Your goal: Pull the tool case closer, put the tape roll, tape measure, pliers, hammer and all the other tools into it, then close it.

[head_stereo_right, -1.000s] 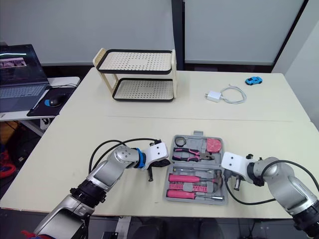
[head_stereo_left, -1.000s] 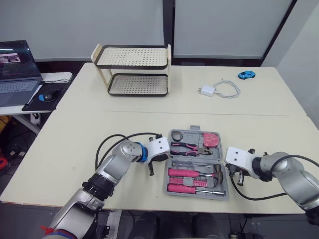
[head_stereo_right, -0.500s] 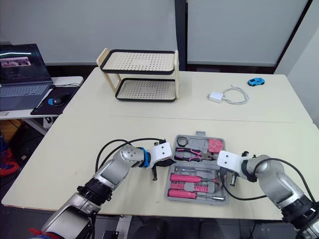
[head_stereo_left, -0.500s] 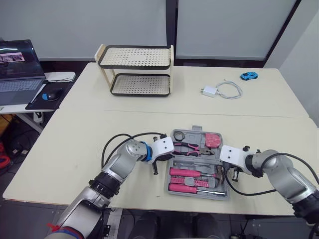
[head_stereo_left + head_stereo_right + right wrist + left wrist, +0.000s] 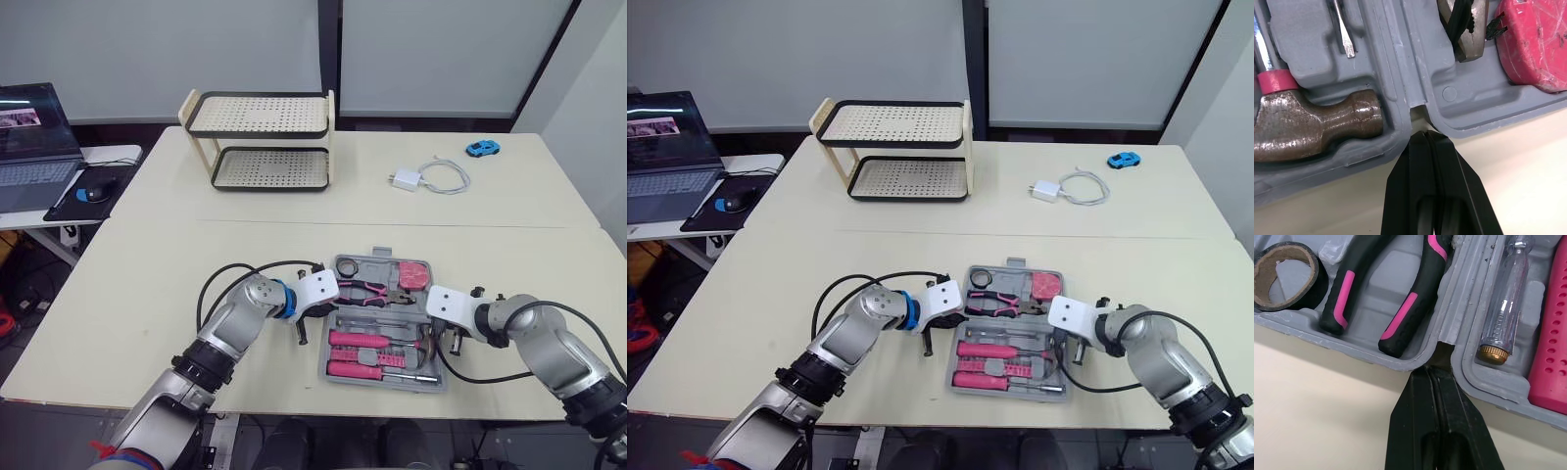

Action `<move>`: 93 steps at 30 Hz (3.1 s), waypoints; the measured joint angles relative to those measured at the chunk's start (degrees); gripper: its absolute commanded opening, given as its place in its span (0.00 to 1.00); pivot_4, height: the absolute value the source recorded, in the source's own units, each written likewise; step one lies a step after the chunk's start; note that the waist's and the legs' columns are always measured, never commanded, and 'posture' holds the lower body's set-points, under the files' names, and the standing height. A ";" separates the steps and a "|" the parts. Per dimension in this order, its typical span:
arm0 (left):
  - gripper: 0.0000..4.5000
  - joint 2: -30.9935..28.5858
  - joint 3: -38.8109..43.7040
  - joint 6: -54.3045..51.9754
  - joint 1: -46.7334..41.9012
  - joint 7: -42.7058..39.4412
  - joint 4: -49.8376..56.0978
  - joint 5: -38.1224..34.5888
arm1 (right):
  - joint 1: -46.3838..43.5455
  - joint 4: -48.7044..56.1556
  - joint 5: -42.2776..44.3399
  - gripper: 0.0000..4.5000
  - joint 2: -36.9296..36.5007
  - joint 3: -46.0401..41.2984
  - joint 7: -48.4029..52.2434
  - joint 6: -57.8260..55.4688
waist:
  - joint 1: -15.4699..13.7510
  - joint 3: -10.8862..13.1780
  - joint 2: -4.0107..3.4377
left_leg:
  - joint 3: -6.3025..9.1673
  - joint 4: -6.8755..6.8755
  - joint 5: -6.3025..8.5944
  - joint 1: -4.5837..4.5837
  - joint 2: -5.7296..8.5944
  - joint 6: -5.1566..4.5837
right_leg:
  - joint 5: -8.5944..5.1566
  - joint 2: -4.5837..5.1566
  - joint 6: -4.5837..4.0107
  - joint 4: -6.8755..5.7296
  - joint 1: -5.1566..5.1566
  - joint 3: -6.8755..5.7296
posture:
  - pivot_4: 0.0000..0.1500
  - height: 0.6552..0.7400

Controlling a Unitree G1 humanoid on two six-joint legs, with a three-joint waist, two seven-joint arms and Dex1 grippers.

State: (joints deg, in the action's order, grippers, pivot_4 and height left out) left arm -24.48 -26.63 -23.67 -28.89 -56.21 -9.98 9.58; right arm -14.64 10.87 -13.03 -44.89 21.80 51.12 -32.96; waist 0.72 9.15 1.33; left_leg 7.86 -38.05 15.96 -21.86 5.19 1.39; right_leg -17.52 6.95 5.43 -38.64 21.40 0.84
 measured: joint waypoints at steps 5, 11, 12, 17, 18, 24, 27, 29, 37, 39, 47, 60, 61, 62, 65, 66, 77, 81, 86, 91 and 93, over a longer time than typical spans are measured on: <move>0.00 -2.04 0.44 -1.42 2.27 -0.44 3.52 -0.01 | 0.61 0.95 -0.02 0.01 1.30 0.10 0.00 0.01 | 0.98 -0.08 -0.04 | 0.02 0.06 0.00 0.02 -0.02 0.00 | 0.00 -0.01 0.00 0.00 0.00 0.00 | 1.00 1.00; 0.00 -3.82 1.12 -4.27 5.55 -0.64 8.56 -0.05 | 1.49 2.27 -0.39 0.01 2.02 0.09 0.00 0.04 | 1.16 -0.11 -0.09 | 0.01 0.09 0.01 0.05 -0.05 -0.01 | 0.00 -0.04 0.00 0.01 0.01 0.02 | 1.00 1.00; 0.00 -4.14 1.23 -4.75 6.23 -0.64 9.56 -0.06 | 1.70 2.52 -0.39 0.01 2.11 0.07 0.00 0.09 | 1.16 -0.12 -0.09 | 0.02 0.09 0.02 0.05 -0.06 -0.01 | 0.00 -0.05 0.00 0.01 0.01 0.02 | 1.00 1.00; 0.00 -4.66 1.94 -6.81 8.68 -0.46 12.74 -0.07 | 2.42 2.97 -0.40 0.01 2.35 -0.08 0.00 0.70 | 1.11 -0.13 -0.10 | 0.01 0.09 0.02 0.06 -0.05 -0.02 | 0.00 -0.05 0.00 0.01 0.00 0.02 | 1.00 1.00; 0.00 -4.71 2.07 -7.09 9.05 -0.43 13.13 -0.07 | 2.54 3.10 -0.40 0.01 2.35 -0.08 0.00 0.76 | 1.10 -0.14 -0.11 | 0.01 0.09 0.02 0.06 -0.05 -0.02 | 0.00 -0.05 0.00 0.01 0.00 0.03 | 1.00 1.00; 0.00 -5.12 2.14 -7.75 10.33 -0.15 14.85 -0.02 | 4.20 4.61 -0.42 0.01 2.30 -0.10 0.02 0.76 | 1.04 -0.17 -0.14 | 0.01 0.09 0.02 0.05 -0.04 -0.02 | 0.00 -0.04 0.00 0.02 -0.01 0.03 | 1.00 1.00; 0.00 -5.09 2.14 -8.44 10.43 -0.13 15.14 -0.03 | 4.45 4.87 -0.44 0.01 2.32 -0.13 0.02 0.66 | 1.04 -0.19 -0.16 | 0.01 0.09 0.11 0.06 -0.04 -0.17 | 0.00 -0.04 0.00 0.02 -0.01 0.03 | 1.00 1.00; 0.00 -5.12 2.14 -8.64 10.56 -0.10 15.34 -0.03 | 4.52 5.06 -0.47 0.01 2.32 -0.12 0.02 0.43 | 1.04 -0.20 -0.19 | 0.01 0.09 0.12 0.06 -0.04 -0.18 | 0.00 -0.04 0.00 0.02 -0.01 0.03 | 1.00 1.00; 0.00 -5.77 2.14 -9.67 11.65 0.05 16.90 -0.03 | 4.55 5.18 -0.48 0.01 2.35 -0.22 0.02 0.33 | 1.04 -0.22 -0.20 | 0.01 0.09 0.12 0.06 -0.04 -0.19 | 0.00 -0.04 0.00 0.03 -0.01 0.03 | 1.00 1.00; 0.00 -5.81 2.14 -9.72 11.74 0.05 17.01 -0.03 | 4.55 5.18 -0.48 0.01 2.34 -0.24 0.04 0.33 | 1.04 -0.22 -0.20 | 0.01 0.09 0.13 0.06 -0.04 -0.19 | 0.00 -0.04 0.00 0.03 -0.02 0.03 | 1.00 1.00; 0.00 -5.80 2.08 -9.78 12.42 0.05 17.67 -0.03 | 5.36 6.27 -0.48 0.01 1.57 -0.39 0.05 0.04 | 0.99 -0.23 -0.22 | 0.01 0.10 0.13 0.06 -0.03 -0.20 | 0.00 -0.03 0.00 0.05 -0.02 0.04 | 1.00 1.00; 0.00 -5.81 1.73 -10.84 13.29 0.05 19.17 0.08 | 6.90 7.80 -0.48 0.01 1.45 -0.84 0.04 -0.52 | 0.84 -0.25 -0.23 | 0.01 0.09 0.14 0.06 -0.01 -0.21 | -0.01 -0.01 0.01 0.07 -0.04 0.03 | 1.00 1.00; 0.00 -5.87 1.73 -10.83 13.29 0.05 19.17 0.08 | 6.88 7.80 -0.48 0.01 1.50 -0.84 0.04 -0.52 | 0.84 -0.25 -0.23 | 0.01 0.09 0.14 0.06 -0.02 -0.21 | -0.01 -0.01 0.01 0.07 -0.04 0.03 | 1.00 1.00; 0.00 -6.08 1.73 -10.81 13.30 0.05 19.17 0.09 | 6.84 7.80 -0.48 0.01 1.58 -0.82 0.03 -0.52 | 0.85 -0.25 -0.23 | 0.01 0.10 0.14 0.06 -0.02 -0.21 | -0.01 -0.01 0.00 0.07 -0.03 0.03 | 1.00 1.00; 0.00 -6.68 1.74 -10.60 13.22 0.12 19.17 0.10 | 6.67 7.61 -0.57 0.01 1.90 -0.78 -0.01 -0.52 | 0.92 -0.25 -0.23 | 0.01 0.10 0.14 0.07 -0.03 -0.21 | -0.01 -0.02 0.01 0.07 -0.03 0.03 | 1.00 1.00; 0.00 -6.74 1.74 -10.46 13.15 0.23 19.13 0.10 | 6.63 7.54 -0.76 0.01 2.06 -0.78 -0.01 -0.52 | 0.94 -0.25 -0.24 | 0.00 0.10 0.14 0.08 -0.04 -0.21 | -0.01 -0.02 0.00 0.07 -0.03 0.04 | 1.00 1.00; 0.00 -6.98 1.65 -9.11 12.70 0.28 17.96 0.00 | 6.59 7.29 -1.53 0.01 2.29 -0.99 0.01 -0.42 | 0.91 -0.26 -0.25 | 0.03 0.10 0.14 0.09 -0.02 -0.22 | 0.00 -0.03 0.00 0.05 -0.04 0.04 | 1.00 1.00; 0.00 -7.22 1.65 -8.47 12.70 0.29 17.68 -0.18 | 6.29 6.61 -1.52 0.01 2.41 -1.34 0.00 -0.14 | 0.92 -0.26 -0.25 | 0.03 0.10 0.14 0.10 -0.03 -0.22 | 0.00 -0.03 0.00 0.05 -0.04 0.04 | 1.00 1.00; 0.00 -7.28 1.65 -8.39 12.65 0.30 17.44 -0.34 | 6.14 6.40 -1.52 0.01 2.47 -1.36 0.01 -0.04 | 0.92 -0.26 -0.25 | 0.02 0.10 0.14 0.10 -0.03 -0.22 | 0.00 -0.03 0.00 0.04 -0.04 0.04 | 1.00 1.00; 0.00 -7.67 1.63 -7.69 12.37 0.31 16.89 -0.61 | 6.32 6.41 -1.23 0.01 2.11 -1.56 0.16 0.27 | 0.91 -0.26 -0.25 | 0.02 0.10 0.14 0.09 -0.02 -0.22 | -0.01 -0.03 0.00 0.04 -0.03 0.05 | 1.00 1.00; 0.00 -7.83 1.65 -6.91 12.28 0.34 16.42 -0.88 | 6.76 6.75 -0.90 0.01 1.80 -2.02 0.37 0.62 | 0.87 -0.25 -0.25 | 0.03 0.10 0.14 0.08 -0.01 -0.22 | 0.00 -0.02 0.00 0.05 -0.03 0.04 | 1.00 1.00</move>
State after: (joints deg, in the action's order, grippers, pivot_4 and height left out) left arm -32.31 -24.99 -30.58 -16.61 -55.87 6.44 8.70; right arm -7.88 17.62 -13.93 -43.09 19.77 51.49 -32.35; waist 1.59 8.90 1.08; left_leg 7.89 -37.95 16.11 -21.79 5.17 1.17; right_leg -17.53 6.93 5.43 -38.59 21.38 0.88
